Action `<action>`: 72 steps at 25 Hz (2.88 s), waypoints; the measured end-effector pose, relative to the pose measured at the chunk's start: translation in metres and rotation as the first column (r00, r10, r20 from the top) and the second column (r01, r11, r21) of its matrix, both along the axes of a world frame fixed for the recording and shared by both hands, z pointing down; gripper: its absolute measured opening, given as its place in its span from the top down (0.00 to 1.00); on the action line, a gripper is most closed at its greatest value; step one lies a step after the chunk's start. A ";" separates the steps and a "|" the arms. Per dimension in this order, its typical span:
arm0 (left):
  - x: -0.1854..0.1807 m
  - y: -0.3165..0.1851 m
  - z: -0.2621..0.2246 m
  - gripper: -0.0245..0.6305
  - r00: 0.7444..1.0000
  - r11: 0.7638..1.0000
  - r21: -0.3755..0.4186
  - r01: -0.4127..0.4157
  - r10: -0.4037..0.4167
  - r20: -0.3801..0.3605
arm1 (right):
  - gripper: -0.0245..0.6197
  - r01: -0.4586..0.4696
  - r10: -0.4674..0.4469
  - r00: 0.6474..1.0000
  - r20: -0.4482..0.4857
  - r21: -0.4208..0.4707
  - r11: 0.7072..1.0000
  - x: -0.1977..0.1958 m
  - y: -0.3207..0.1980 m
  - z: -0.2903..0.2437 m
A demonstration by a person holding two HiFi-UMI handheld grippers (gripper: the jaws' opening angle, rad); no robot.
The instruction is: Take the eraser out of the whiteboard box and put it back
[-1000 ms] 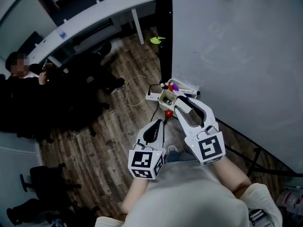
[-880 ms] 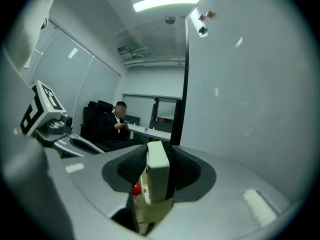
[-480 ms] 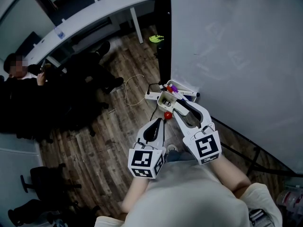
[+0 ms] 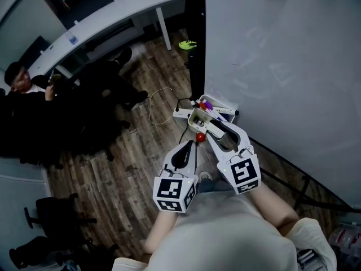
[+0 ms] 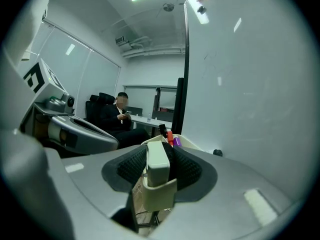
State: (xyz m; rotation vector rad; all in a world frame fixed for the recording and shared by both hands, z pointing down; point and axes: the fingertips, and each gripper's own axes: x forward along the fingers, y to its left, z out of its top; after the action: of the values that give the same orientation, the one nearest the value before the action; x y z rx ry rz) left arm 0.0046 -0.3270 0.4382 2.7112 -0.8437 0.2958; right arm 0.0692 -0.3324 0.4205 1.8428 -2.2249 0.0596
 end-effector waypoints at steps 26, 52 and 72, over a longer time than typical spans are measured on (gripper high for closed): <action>-0.003 0.011 0.001 0.96 1.000 1.000 0.005 -0.010 0.010 -0.002 | 0.60 0.012 -0.012 1.000 -0.010 0.012 1.000 -0.010 0.007 -0.003; -0.032 0.059 0.011 0.96 1.000 1.000 -0.003 -0.016 0.016 -0.001 | 0.62 -0.029 0.028 0.999 0.034 0.028 0.999 -0.040 0.064 -0.006; -0.059 0.123 0.020 0.96 1.000 1.000 -0.015 0.009 -0.009 0.009 | 0.93 -0.019 0.017 0.995 0.095 0.014 1.000 -0.068 0.138 0.006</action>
State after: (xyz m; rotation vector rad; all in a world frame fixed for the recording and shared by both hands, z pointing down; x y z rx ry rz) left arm -0.0546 -0.2041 0.4578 2.6938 -0.8523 0.3120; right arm 0.0012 -0.1948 0.4269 1.9055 -2.2776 0.1365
